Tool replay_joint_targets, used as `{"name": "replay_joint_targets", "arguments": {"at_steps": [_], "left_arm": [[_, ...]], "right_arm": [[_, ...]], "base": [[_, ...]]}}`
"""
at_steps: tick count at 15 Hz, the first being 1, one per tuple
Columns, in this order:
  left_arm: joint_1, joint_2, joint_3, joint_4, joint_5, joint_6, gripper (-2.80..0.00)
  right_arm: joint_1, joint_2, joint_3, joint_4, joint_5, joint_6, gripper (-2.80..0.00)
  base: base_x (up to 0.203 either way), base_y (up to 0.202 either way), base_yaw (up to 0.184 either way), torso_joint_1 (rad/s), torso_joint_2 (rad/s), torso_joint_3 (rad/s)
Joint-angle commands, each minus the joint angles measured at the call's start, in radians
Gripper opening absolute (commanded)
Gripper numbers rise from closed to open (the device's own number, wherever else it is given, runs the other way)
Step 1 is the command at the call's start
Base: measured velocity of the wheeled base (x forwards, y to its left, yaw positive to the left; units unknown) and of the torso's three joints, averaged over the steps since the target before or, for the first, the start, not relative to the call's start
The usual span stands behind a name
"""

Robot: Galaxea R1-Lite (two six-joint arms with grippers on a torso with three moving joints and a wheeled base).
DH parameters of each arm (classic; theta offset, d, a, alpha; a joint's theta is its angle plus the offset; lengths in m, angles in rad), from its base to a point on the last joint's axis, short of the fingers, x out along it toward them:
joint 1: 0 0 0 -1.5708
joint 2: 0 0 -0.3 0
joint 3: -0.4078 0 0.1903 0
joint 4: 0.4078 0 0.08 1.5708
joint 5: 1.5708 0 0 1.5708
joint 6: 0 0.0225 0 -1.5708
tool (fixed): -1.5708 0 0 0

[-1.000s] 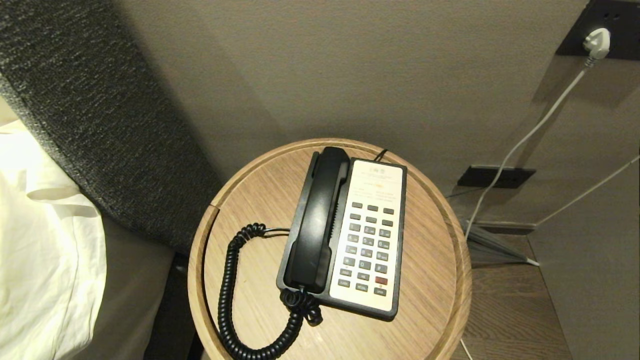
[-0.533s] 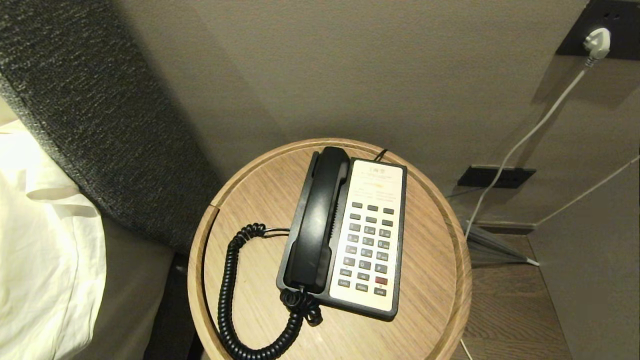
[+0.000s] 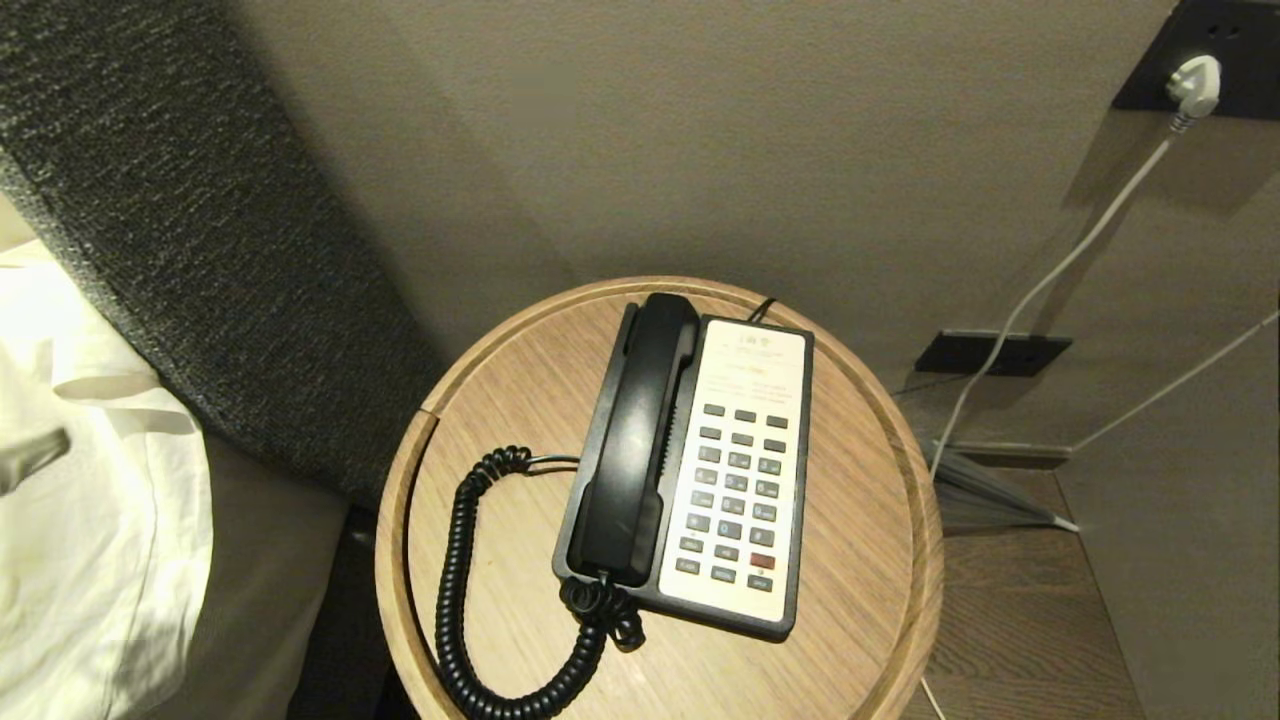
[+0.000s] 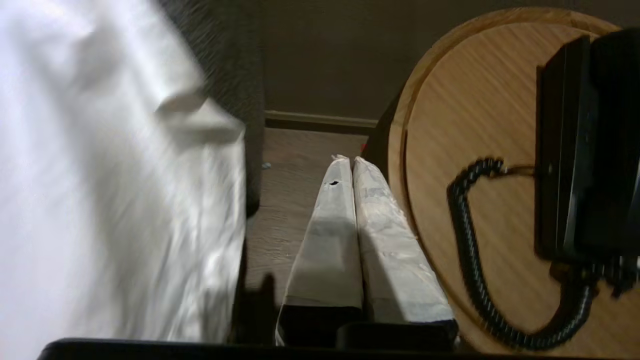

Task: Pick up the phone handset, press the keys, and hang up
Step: Pick up the desk phone handset

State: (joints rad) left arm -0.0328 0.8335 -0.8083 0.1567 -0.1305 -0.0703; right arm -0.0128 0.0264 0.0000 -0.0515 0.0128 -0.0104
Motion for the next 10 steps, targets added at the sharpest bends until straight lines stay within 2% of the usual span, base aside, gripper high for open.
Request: {"name": "replay_joint_targets", "arguments": {"at_steps": [1,3,6,8,10], "left_arm": [[-0.08,0.443,-0.231,0.036,-0.003,-0.017,-2.8],[-0.248,0.622,-0.349,0.067,0.04,-0.055,-2.8],[-0.451,0.693,-0.451,0.145,0.098,-0.153,-2.8],[-0.485,0.679,-0.533,0.28,0.115,-0.204,-2.8],[-0.493,0.652,-0.586,0.341,0.118,-0.207,-2.8]], "right_arm": [[0.0,0.0,0.02,-0.001,0.0,0.0,-2.8],[0.0,0.0,0.02,-0.001,0.0,0.0,-2.8],[0.0,0.0,0.02,-0.001,0.0,0.0,-2.8],[0.0,0.0,0.02,-0.001,0.0,0.0,-2.8],[0.0,0.0,0.02,-0.001,0.0,0.0,-2.8]], "base": [[0.0,0.0,0.0,0.0,0.0,0.0],[0.0,0.0,0.0,0.0,0.0,0.0],[0.0,0.0,0.0,0.0,0.0,0.0],[0.0,0.0,0.0,0.0,0.0,0.0],[0.0,0.0,0.0,0.0,0.0,0.0]]}}
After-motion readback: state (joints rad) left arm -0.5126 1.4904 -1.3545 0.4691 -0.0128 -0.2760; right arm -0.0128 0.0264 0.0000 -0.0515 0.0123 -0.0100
